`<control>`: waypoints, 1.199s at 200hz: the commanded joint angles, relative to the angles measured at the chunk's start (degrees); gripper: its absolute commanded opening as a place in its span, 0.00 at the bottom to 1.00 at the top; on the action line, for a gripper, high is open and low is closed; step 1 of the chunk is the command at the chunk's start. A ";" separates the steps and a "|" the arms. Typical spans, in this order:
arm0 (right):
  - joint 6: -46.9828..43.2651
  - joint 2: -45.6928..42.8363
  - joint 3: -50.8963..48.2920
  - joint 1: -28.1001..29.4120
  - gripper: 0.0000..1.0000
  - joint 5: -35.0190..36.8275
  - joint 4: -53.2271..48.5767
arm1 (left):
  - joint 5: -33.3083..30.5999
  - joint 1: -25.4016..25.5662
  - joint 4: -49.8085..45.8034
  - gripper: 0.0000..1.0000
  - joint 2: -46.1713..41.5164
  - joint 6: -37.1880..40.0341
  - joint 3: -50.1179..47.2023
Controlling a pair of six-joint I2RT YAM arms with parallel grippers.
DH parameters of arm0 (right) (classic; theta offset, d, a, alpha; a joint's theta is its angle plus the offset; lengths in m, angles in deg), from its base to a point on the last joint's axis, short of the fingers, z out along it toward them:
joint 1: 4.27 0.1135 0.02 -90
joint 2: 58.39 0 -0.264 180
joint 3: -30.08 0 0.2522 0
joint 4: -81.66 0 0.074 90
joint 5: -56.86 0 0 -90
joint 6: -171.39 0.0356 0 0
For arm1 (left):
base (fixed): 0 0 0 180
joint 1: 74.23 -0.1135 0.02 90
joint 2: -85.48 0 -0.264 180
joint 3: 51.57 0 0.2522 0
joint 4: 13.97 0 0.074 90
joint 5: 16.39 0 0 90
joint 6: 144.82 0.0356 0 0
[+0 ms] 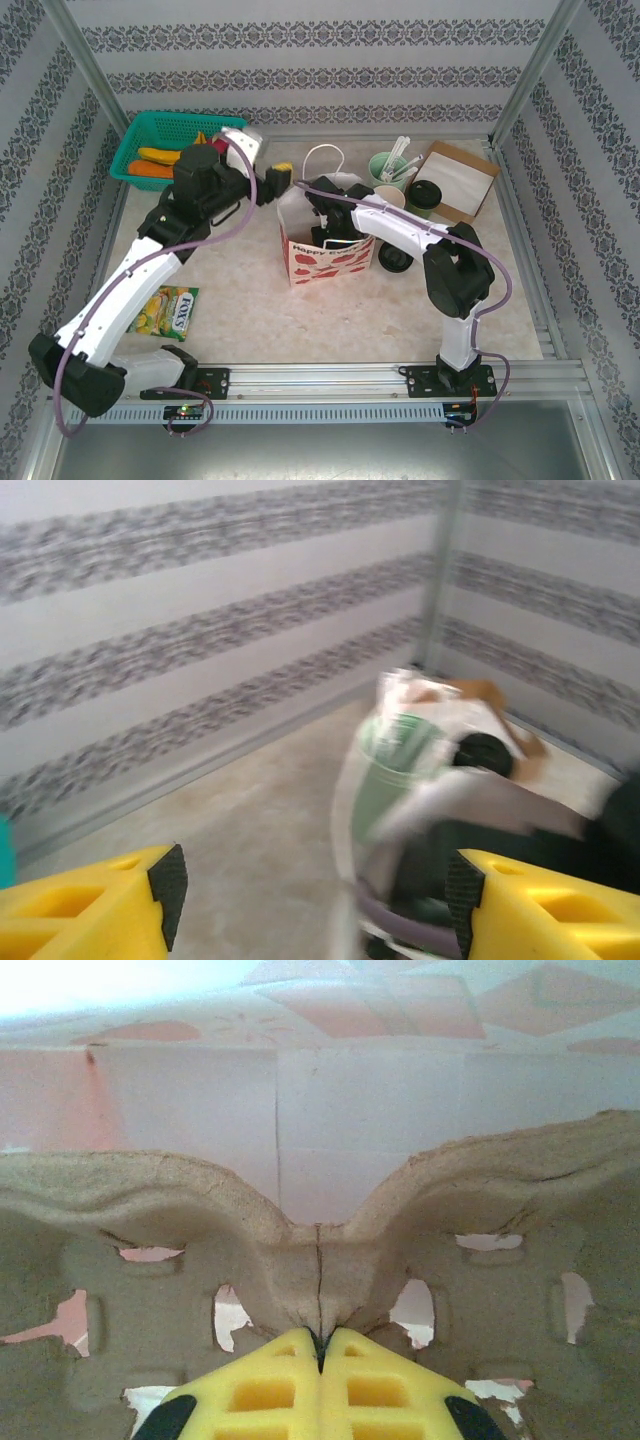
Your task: Pack the takeout coffee
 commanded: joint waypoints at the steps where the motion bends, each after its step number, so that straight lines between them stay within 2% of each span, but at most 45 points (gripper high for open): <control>1: 1.49 -0.66 -2.30 0.69 0.00 2.09 3.77 | -9.21 -2.29 1.01 0.75 2.41 -10.95 3.48; 11: 1.52 -0.25 -3.16 0.65 0.00 2.56 4.76 | -10.04 -2.44 0.26 0.77 3.30 -11.69 4.06; 31: 1.43 0.58 -3.95 0.62 0.10 3.13 5.61 | -10.08 -2.56 -0.97 0.84 4.67 -12.67 4.76; 60: 0.45 -1.59 -3.10 0.79 0.32 2.12 5.89 | -8.05 -2.63 -5.12 0.89 6.68 -13.13 7.31; 73: -0.92 -3.08 -1.98 0.82 0.45 1.15 4.88 | -8.12 -2.68 -8.22 0.89 7.52 -13.53 8.86; 95: -2.01 -4.47 -0.39 0.81 0.50 1.36 1.81 | -8.57 -2.82 -15.77 0.89 7.85 -15.51 10.95; 106: -2.34 -4.68 -0.12 0.79 0.44 1.38 0.48 | -7.50 -2.80 -21.34 0.88 8.03 -16.37 12.27; 114: -2.70 -4.55 -0.17 0.73 0.30 1.12 -0.28 | -7.10 -2.82 -25.75 0.86 8.09 -17.07 13.08; 122: -2.99 -4.31 -0.30 0.73 0.20 0.68 -0.76 | -7.18 -2.81 -30.10 0.85 7.80 -17.78 13.59; 132: -3.58 -3.82 -0.60 0.71 0.11 0.08 -1.13 | -6.81 -2.78 -34.69 0.85 7.37 -18.30 13.60; 146: -3.62 -3.05 -0.93 0.66 0.00 -0.43 -1.16 | -2.87 -2.83 -39.23 0.82 6.92 -18.14 13.48; 183: -3.47 0.12 0.01 0.57 0.00 -0.22 -2.03 | 10.50 -2.68 -41.65 0.77 7.20 -19.49 11.24; 240: -4.06 5.19 -2.66 0.44 0.00 0.49 0.67 | 15.26 -2.67 -38.68 0.72 10.03 -20.90 9.43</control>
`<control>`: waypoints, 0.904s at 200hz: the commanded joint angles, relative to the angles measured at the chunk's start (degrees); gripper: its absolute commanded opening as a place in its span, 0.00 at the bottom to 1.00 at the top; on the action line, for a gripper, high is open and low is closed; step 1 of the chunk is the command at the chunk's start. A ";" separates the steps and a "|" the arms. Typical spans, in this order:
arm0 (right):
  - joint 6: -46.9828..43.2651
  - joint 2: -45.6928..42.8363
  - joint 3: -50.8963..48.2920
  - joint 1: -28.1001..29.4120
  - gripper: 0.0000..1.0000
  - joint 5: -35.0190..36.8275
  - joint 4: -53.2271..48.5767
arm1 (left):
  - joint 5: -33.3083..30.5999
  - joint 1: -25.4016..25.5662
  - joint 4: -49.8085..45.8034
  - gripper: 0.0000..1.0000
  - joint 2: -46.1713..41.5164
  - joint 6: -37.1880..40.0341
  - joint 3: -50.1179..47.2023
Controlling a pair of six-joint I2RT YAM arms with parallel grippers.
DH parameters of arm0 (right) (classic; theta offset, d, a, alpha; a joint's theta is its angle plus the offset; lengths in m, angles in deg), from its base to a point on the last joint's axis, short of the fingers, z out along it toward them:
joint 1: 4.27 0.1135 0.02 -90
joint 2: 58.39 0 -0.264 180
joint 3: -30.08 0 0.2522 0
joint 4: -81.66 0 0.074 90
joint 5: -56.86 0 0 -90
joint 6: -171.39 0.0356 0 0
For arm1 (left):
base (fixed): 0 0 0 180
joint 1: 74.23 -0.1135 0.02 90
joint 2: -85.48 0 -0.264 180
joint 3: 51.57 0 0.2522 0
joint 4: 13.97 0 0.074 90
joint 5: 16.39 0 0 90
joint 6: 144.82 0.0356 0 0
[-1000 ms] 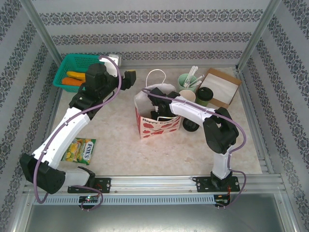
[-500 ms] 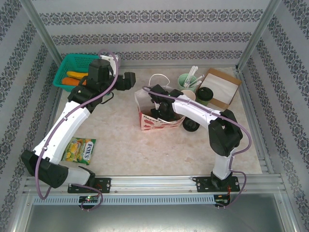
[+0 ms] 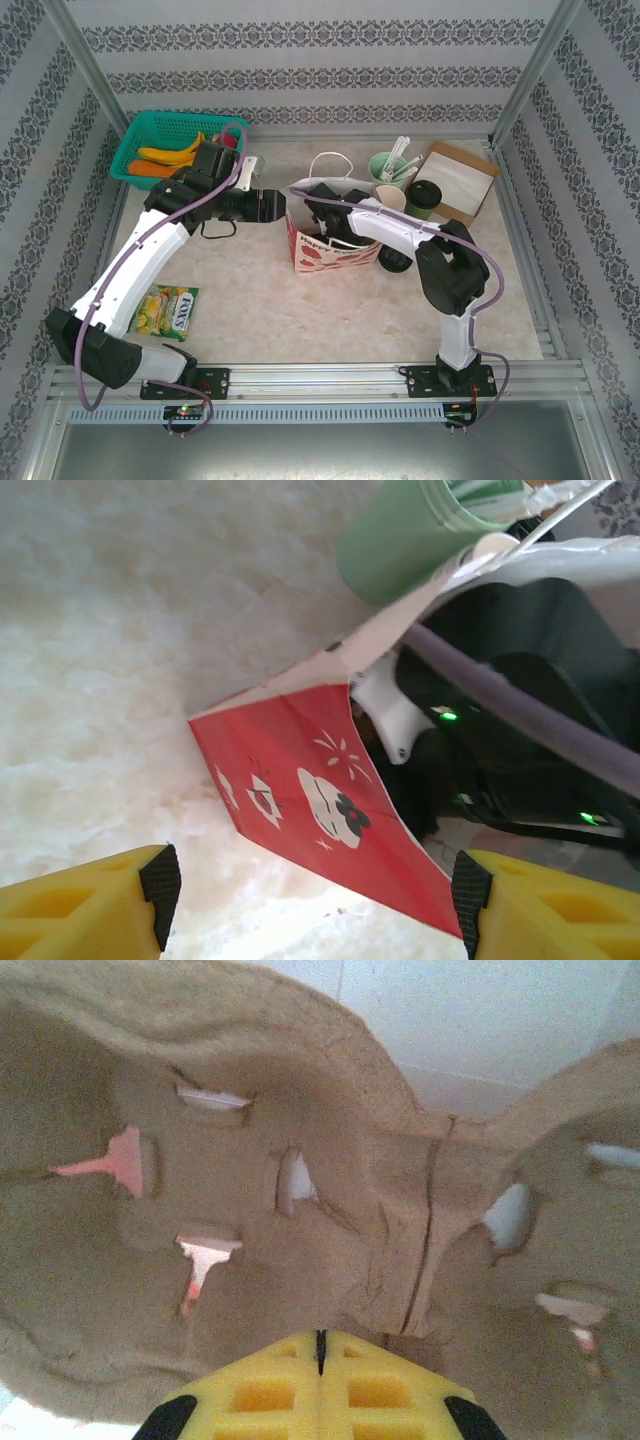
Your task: Pack the takeout coffee
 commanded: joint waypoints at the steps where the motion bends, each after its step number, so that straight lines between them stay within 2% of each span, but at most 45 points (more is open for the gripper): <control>1: -0.89 2.56 -0.85 0.35 0.00 0.31 -0.22 | 4.10 -0.21 -0.36 0.72 1.78 -1.69 -0.45; 36: -2.22 1.22 1.26 0.58 0.01 0.22 -0.66 | 9.08 -0.28 3.03 0.68 4.22 -3.07 -0.16; 53: -3.06 -0.25 1.64 0.64 0.02 0.09 -0.64 | 10.19 -0.29 3.49 0.63 4.94 -3.17 0.02; 73: -5.20 -2.53 0.97 0.70 0.02 -2.53 1.00 | 10.62 -0.26 3.25 0.43 5.33 -2.70 0.02; 91: -10.05 -4.87 -0.89 0.62 0.03 -6.34 3.90 | 7.41 -0.29 1.88 0.28 5.36 -2.23 0.41; 122: -21.19 -5.48 -0.62 -0.28 0.01 -12.66 2.78 | 3.49 -0.37 -0.48 0.06 5.51 -1.26 2.32; 145: -28.07 -3.98 -0.51 -0.93 0.00 -16.15 -0.10 | 1.67 -0.38 -1.74 0.02 5.12 -0.57 3.16; 181: -34.93 -1.71 -0.50 -1.72 0.00 -20.84 -2.94 | -1.18 -0.41 -3.65 0.00 4.75 -0.02 4.91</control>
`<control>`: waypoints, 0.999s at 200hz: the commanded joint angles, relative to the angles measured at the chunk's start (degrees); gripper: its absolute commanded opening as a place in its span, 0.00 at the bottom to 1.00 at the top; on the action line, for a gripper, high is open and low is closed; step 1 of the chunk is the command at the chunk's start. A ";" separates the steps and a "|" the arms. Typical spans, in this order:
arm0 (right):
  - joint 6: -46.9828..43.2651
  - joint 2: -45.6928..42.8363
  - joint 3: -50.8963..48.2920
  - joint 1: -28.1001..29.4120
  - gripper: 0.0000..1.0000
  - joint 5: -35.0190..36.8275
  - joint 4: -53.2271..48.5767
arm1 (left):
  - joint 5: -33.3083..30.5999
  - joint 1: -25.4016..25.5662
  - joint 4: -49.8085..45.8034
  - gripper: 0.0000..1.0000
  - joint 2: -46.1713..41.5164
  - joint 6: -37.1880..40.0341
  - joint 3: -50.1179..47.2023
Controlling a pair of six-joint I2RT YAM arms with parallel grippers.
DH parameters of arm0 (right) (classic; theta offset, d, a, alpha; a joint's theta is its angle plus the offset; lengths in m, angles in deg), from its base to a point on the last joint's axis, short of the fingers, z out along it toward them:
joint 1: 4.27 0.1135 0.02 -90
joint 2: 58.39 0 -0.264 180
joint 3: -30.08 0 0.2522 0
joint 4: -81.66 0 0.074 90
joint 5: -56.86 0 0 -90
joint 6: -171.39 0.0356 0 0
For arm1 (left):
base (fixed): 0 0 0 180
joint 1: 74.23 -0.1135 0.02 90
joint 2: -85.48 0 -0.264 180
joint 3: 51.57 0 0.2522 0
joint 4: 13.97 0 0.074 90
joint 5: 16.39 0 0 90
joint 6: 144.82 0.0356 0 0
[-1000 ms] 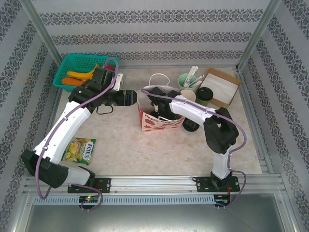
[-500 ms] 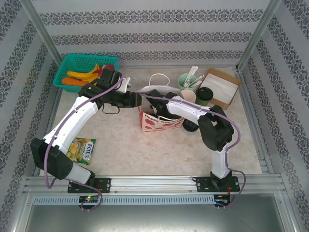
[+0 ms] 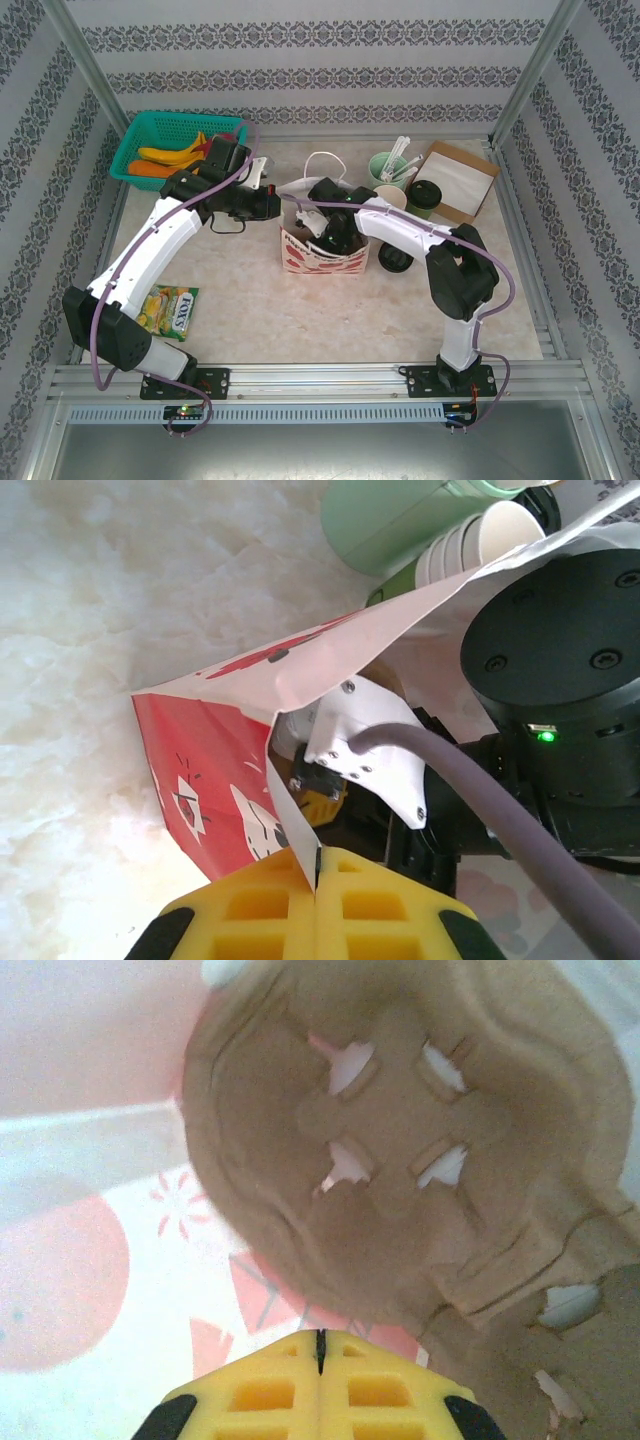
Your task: Pack the takeout coffee
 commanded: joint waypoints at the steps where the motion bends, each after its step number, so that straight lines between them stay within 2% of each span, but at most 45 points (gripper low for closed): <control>1: -8.70 2.26 0.19 -0.67 0.00 -5.66 -4.40 | -3.99 -0.39 -2.79 0.00 -0.61 1.58 2.68; 30: -9.76 4.76 1.77 0.14 0.01 -3.76 -6.03 | -5.19 -0.40 -2.98 0.00 -0.55 1.06 3.19; 78: -5.83 8.22 2.17 0.95 0.02 10.46 -1.30 | -3.77 -0.46 -3.64 0.00 0.26 1.23 4.10; 96: -6.26 9.42 2.09 0.89 0.03 11.54 -0.42 | -3.61 -0.44 -3.68 0.00 0.48 1.05 4.03; 138: -7.34 11.54 5.69 1.03 0.06 8.69 -4.98 | -2.29 -0.44 -3.44 0.00 0.74 1.15 4.28; 200: -7.01 3.85 8.39 1.10 0.28 -3.78 -2.26 | -3.33 -0.46 -3.42 0.00 1.16 1.26 4.49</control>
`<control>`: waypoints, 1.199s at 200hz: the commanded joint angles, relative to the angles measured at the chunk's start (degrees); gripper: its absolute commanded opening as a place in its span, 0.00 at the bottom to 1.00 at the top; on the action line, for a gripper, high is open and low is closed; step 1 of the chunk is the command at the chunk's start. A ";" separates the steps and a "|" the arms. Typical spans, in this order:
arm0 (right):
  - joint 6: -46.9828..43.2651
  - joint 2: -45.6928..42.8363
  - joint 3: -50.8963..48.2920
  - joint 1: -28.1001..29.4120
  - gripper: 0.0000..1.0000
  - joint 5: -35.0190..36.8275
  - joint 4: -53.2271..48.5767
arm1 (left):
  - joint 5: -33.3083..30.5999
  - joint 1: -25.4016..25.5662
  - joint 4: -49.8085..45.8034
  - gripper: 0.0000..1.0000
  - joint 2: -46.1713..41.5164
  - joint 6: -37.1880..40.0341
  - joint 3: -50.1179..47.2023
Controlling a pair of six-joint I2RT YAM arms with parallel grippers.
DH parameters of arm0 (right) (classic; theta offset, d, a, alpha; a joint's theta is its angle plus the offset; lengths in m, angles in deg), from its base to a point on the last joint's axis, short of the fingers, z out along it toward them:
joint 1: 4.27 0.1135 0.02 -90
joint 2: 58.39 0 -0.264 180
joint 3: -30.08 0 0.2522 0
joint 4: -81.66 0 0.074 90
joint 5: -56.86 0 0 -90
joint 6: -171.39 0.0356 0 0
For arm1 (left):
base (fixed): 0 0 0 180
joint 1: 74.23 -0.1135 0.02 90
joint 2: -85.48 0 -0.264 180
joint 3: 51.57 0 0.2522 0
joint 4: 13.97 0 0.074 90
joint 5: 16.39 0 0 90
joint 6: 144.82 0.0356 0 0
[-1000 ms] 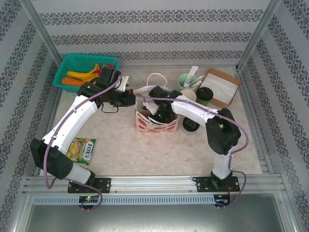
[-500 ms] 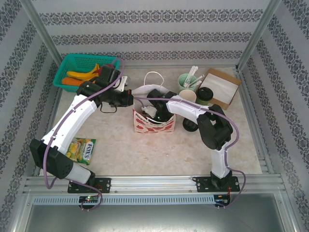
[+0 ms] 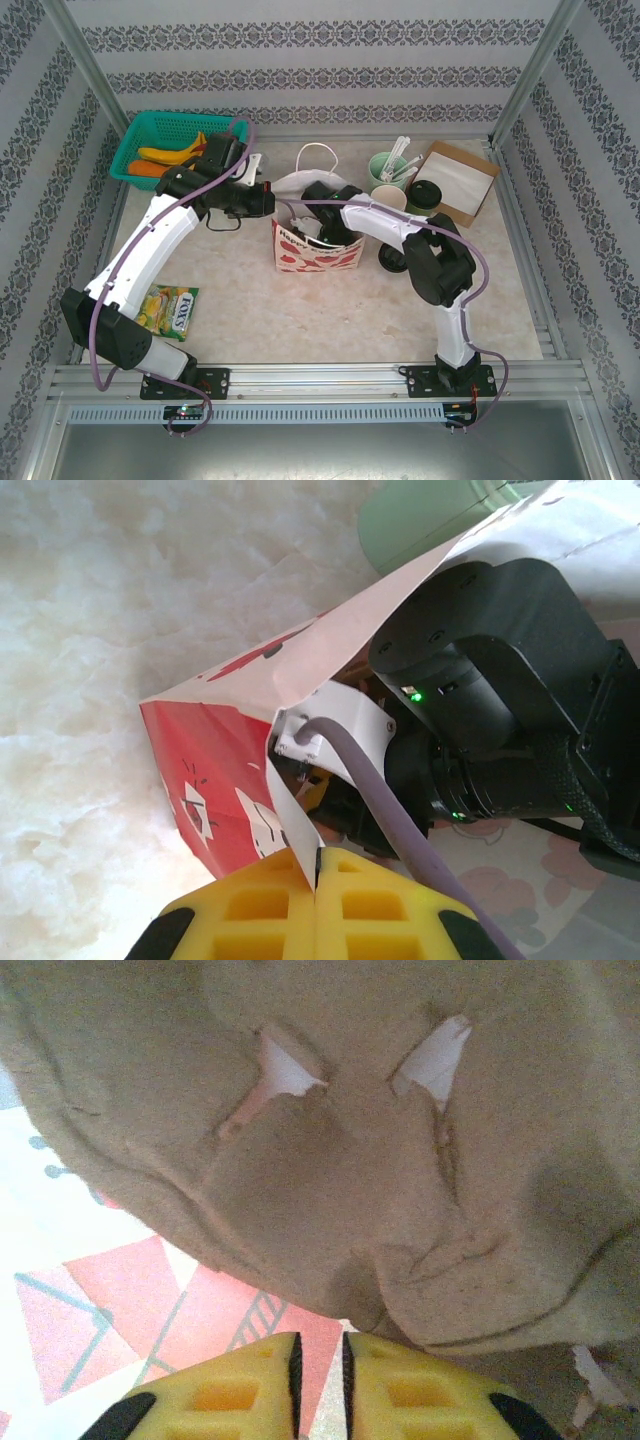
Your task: Pack the takeout coffee
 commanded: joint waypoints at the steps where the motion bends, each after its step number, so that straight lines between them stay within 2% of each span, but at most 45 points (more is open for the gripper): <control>1: -0.61 -4.76 2.58 0.85 0.29 -6.95 1.23 | -0.23 -0.05 -0.01 0.00 0.71 1.05 1.39; 51: -0.03 -7.55 1.64 1.21 0.57 -5.26 4.31 | -0.68 -0.09 -0.10 0.00 1.03 1.07 0.82; 94: 0.94 -13.31 -1.72 1.34 0.64 -4.83 9.91 | -2.37 -0.08 0.15 0.00 0.89 1.02 0.57; 141: 2.44 -17.67 -2.55 1.32 0.74 -4.76 11.52 | -2.71 -0.07 0.43 0.00 1.34 1.28 0.56; 157: 2.44 -18.47 -2.57 1.30 0.81 -4.77 11.23 | -2.71 -0.09 0.56 0.00 1.30 1.45 0.68; 206: 2.30 -21.17 -2.35 1.31 0.84 -4.17 9.85 | -4.28 -0.05 0.39 0.00 1.38 1.30 0.67; 210: 2.32 -21.44 -2.43 1.29 0.88 -4.15 9.93 | -4.32 -0.06 0.42 0.00 1.46 1.28 0.68; 212: 2.27 -21.56 -2.47 1.32 0.95 -4.15 10.00 | -4.40 -0.09 0.43 0.00 1.47 1.35 0.68; 214: 2.28 -21.71 -2.54 1.30 0.97 -4.15 10.02 | -4.47 -0.16 0.39 0.00 1.47 1.30 0.68; 240: 2.62 -23.52 -2.72 1.32 0.98 -3.48 9.86 | -4.80 -0.05 0.39 0.00 1.54 1.27 0.84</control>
